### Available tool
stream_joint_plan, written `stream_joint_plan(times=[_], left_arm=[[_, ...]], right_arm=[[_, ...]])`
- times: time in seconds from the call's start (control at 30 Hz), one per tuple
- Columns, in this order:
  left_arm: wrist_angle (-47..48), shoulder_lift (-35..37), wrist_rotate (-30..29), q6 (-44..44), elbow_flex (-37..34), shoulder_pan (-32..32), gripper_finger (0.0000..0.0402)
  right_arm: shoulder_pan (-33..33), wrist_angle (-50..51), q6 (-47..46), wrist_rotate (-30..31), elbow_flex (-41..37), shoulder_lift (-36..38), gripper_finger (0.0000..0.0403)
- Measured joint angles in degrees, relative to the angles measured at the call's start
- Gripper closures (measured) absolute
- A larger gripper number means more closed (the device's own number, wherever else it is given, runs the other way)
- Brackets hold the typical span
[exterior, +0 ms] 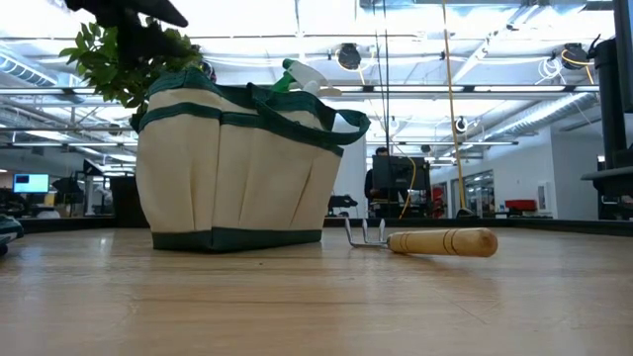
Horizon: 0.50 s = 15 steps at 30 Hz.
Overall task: Pick & Place Garden tools in Gardening bag
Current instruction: Put the brown hand rake into the brown bag
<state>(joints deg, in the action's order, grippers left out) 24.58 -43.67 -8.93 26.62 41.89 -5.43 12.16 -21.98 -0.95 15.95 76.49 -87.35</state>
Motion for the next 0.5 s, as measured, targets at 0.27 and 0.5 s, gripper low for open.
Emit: stream_joint_plan(times=[0.27,0.5], left_arm=[[4.77,2.01,-4.8,-1.39,0.0,-5.06,0.0178],[8.36,3.7,-10.7,-0.42,0.0,-9.17,0.0178]], right_arm=[[-1.0,-1.05,-13.17,-7.63,0.02,-1.11,0.0342],[-1.31,-7.01,-13.33,-7.15,0.02,-6.13,0.0342]])
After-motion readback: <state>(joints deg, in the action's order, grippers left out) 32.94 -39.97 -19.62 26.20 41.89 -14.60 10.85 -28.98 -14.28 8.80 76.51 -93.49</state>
